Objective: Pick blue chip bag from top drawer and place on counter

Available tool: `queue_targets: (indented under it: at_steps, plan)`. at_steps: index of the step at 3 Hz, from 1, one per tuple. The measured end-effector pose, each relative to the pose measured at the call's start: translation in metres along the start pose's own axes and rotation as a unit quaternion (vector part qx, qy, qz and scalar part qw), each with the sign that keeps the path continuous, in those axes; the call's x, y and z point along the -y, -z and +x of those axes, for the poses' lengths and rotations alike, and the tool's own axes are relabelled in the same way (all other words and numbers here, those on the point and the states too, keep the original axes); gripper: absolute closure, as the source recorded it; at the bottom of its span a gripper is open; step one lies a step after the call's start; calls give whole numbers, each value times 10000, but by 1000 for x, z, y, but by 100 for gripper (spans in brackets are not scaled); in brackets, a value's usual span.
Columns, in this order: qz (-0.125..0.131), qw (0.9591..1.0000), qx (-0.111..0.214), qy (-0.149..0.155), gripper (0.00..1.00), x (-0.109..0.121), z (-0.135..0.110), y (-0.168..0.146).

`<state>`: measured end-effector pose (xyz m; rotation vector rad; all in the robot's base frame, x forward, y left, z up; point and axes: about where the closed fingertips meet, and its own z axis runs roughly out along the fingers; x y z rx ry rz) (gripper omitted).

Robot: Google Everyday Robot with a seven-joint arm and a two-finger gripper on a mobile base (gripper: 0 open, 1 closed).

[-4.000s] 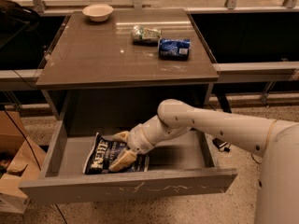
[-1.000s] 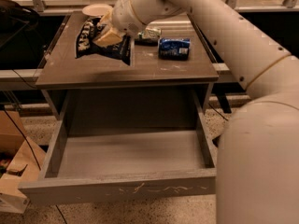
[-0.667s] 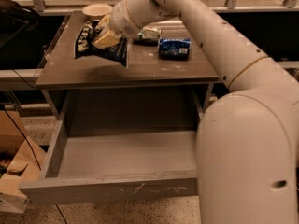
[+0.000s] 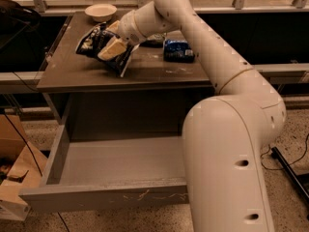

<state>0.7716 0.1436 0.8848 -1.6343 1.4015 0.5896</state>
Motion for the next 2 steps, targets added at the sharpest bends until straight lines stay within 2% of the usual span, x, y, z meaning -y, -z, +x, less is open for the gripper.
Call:
queue_targets:
  at_steps: [1, 2]
  plan:
    - [19, 10000, 23, -18, 0, 3, 2, -2]
    - [18, 10000, 23, -18, 0, 3, 2, -2]
